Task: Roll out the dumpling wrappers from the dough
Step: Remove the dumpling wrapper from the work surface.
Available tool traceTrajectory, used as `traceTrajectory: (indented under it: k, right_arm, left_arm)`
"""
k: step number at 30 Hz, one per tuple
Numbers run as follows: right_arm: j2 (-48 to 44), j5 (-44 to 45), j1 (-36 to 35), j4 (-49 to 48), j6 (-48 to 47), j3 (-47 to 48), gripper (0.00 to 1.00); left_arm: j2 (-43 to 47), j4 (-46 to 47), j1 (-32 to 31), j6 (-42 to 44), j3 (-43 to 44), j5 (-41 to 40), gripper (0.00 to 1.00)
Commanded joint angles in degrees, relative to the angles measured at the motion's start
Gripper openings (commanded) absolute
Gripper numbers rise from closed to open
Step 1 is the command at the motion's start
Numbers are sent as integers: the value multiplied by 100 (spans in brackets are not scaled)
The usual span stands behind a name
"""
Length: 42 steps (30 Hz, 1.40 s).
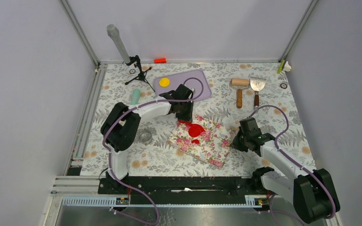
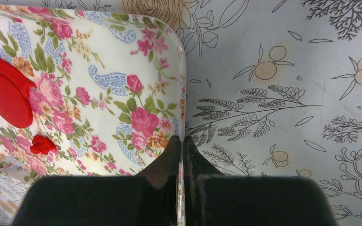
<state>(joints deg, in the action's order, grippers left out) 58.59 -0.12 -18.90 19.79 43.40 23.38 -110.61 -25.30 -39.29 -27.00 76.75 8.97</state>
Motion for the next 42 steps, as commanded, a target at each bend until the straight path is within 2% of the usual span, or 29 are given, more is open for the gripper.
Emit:
traceTrajectory:
  k: [1, 8, 13, 20, 25, 31, 42]
  right_arm:
    - [-58, 30, 17, 17, -139, 13, 0]
    - [-78, 30, 17, 18, -149, 18, 0]
    - [-110, 30, 17, 16, -144, 13, 0]
    - [-92, 30, 17, 16, -151, 13, 0]
    - [-31, -120, 17, 9, -165, 25, 0]
    - [-18, -128, 17, -7, -187, 27, 0]
    - [-67, -130, 17, -10, -174, 5, 0]
  left_arm:
    - [-187, 74, 46, 153, 446, -16, 19]
    - [-177, -86, 44, 253, 1004, 106, 20]
    - [290, 91, 22, 327, 936, 180, 23]
    - [952, -253, 20, 161, 320, -239, 23]
    - [1253, -73, 18, -44, -594, -467, 23]
    - [999, 199, 18, -112, -949, -246, 21]
    - [421, 224, 26, 2, -643, -251, 16]
